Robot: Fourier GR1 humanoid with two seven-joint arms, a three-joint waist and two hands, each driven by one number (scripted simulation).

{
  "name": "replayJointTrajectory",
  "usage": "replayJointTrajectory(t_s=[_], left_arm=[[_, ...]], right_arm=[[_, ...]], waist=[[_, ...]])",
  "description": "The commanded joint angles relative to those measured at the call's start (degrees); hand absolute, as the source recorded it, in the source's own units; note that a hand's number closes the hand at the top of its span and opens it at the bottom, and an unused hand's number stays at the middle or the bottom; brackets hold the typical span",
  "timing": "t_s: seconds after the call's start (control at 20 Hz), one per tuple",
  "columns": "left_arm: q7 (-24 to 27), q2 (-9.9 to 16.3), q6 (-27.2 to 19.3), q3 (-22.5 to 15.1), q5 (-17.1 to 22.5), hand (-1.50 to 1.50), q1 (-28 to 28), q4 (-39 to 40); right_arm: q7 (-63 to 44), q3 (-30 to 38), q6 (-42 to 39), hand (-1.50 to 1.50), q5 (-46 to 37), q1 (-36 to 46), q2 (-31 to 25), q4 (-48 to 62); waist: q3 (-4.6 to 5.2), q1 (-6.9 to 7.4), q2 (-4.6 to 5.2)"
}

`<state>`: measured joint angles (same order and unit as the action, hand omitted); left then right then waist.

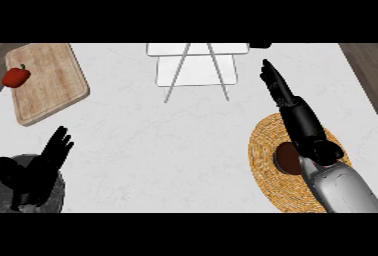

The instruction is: Pick the tomato from the placemat and place it in the tiered shelf

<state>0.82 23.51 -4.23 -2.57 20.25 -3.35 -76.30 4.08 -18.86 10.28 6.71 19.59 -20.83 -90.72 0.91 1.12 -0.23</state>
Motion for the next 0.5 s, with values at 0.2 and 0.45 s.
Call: replayJointTrajectory(t_s=[0.2, 0.45], left_arm=[[1.9, 2.6, -0.9, -1.0, -4.4, 0.00, -1.4, -1.1], [1.9, 1.2, -0.5, -4.9, -6.8, 0.00, -3.0, -2.3]], right_arm=[[-11.1, 17.6, 17.3, -1.50, -4.5, -15.2, -10.6, 8.6], [-18.0, 28.1, 31.0, 1.50, -3.7, -25.1, -9.4, 15.6]], waist=[[-0.82, -11.24, -0.50], [-0.96, -10.42, -0.56]])
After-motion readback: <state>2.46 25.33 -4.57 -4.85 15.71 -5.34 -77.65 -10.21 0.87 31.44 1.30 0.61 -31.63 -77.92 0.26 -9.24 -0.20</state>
